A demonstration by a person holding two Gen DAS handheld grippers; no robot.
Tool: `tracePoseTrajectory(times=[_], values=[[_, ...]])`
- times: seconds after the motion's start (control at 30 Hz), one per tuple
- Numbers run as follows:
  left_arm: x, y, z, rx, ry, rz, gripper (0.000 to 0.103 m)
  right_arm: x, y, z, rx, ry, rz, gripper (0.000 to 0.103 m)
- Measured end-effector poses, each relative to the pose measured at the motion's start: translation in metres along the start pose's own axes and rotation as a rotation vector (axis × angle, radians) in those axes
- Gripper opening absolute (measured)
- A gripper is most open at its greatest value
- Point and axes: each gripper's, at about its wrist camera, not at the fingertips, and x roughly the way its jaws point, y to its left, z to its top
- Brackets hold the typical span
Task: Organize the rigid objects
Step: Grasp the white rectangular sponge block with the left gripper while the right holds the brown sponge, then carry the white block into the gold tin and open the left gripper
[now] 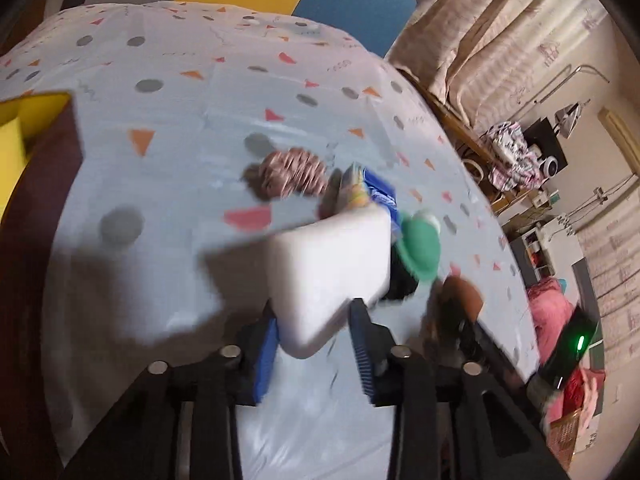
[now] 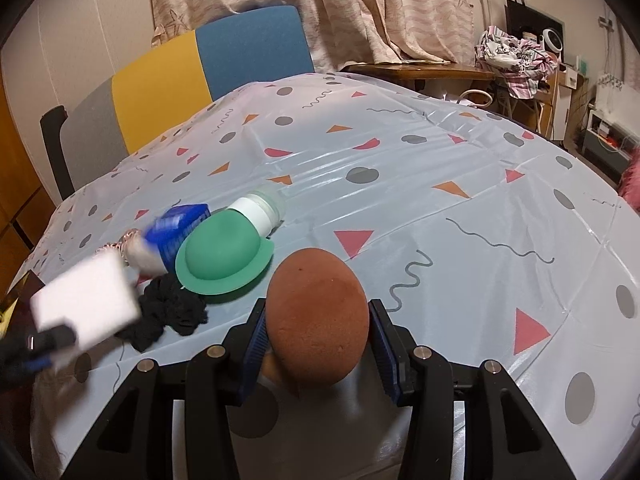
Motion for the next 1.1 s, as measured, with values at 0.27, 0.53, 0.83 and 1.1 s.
tracePoseTrajectory(times=[0.27,0.53,0.83,1.1], values=[[-0.021,0.002,-0.055,0.098,0.032,0.056,0.035,-0.001,0.002,0.0,-0.011,-0.003,-0.015,0.049],[-0.045,-0.022,-0.072,0.297,-0.049,0.215,0.06,-0.002,0.003,-0.001,-0.019,-0.004,-0.022,0.049],[-0.042,-0.05,-0.068,0.394,-0.021,0.101,0.063,-0.002,0.001,-0.001,-0.011,-0.003,-0.019,0.049],[-0.023,-0.064,-0.067,0.487,0.045,0.105,0.065,0.0,0.0,0.0,-0.008,0.0,-0.017,0.049]])
